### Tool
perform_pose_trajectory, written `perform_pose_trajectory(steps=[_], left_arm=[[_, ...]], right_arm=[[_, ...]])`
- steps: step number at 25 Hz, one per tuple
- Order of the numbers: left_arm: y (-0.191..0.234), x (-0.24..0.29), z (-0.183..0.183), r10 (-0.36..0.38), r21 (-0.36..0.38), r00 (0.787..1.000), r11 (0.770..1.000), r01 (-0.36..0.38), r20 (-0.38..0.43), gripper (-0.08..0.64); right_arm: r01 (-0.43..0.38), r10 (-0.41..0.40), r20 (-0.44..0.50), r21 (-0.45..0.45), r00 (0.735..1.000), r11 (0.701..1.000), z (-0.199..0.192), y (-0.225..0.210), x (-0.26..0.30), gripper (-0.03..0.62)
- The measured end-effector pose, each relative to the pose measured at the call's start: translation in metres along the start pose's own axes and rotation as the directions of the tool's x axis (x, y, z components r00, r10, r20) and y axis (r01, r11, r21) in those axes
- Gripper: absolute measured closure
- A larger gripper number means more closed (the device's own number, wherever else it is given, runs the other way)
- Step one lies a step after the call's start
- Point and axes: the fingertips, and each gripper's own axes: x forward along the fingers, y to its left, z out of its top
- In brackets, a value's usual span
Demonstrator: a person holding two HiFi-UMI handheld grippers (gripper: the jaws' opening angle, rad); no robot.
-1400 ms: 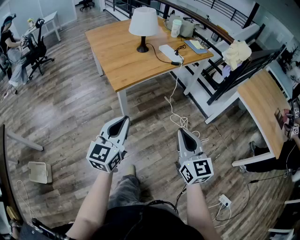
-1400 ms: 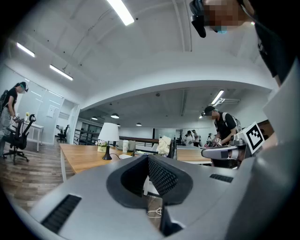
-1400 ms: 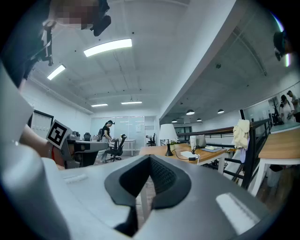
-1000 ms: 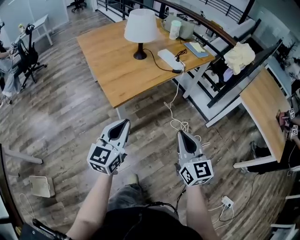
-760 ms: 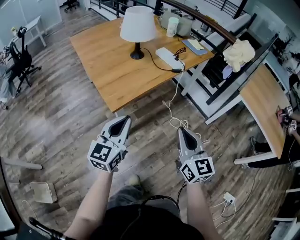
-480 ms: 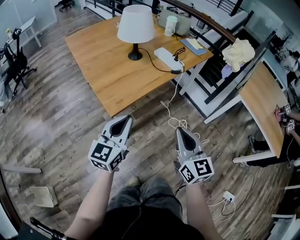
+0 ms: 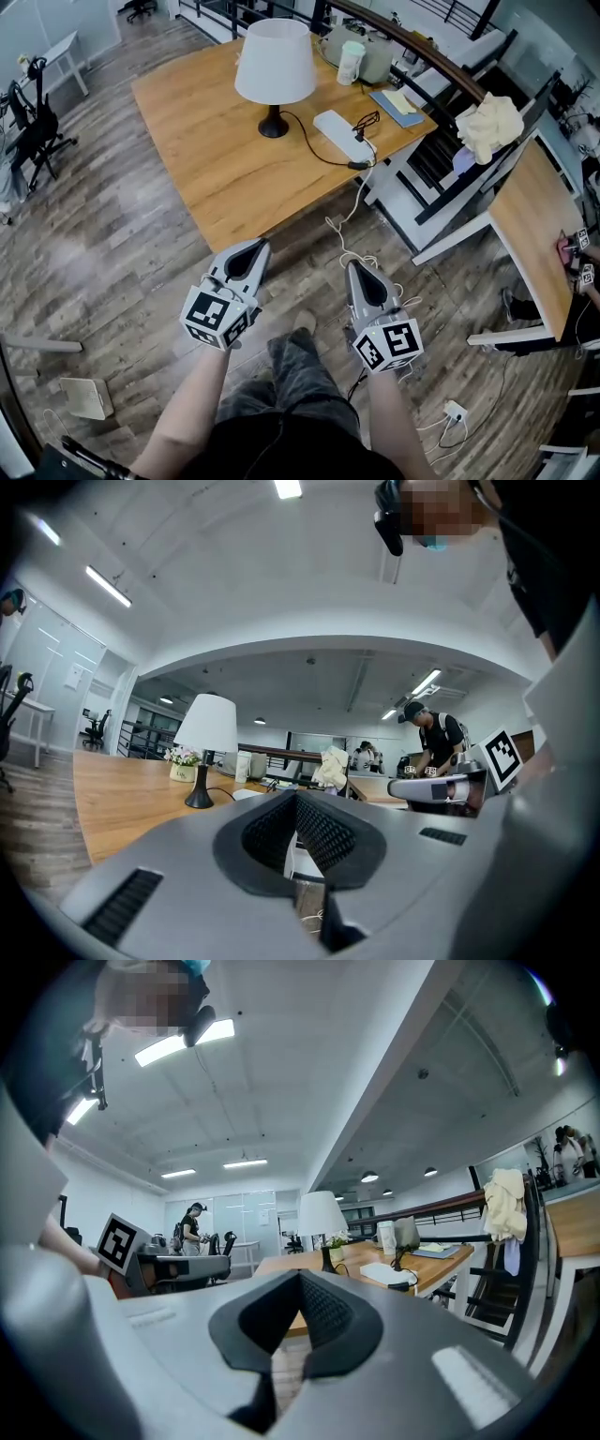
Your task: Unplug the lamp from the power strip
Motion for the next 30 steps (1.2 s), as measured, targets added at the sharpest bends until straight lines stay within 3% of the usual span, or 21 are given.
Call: perform_pose_trajectory(steps=[30], left_arm=[[0.030, 0.194, -0.003, -0.001, -0.032, 1.000, 0.999, 0.000, -0.024, 0.563]], right_arm=[[-0.058, 0.061, -0.062, 0.061, 0.996, 0.996, -0.002, -0.154, 0.118, 0.586]])
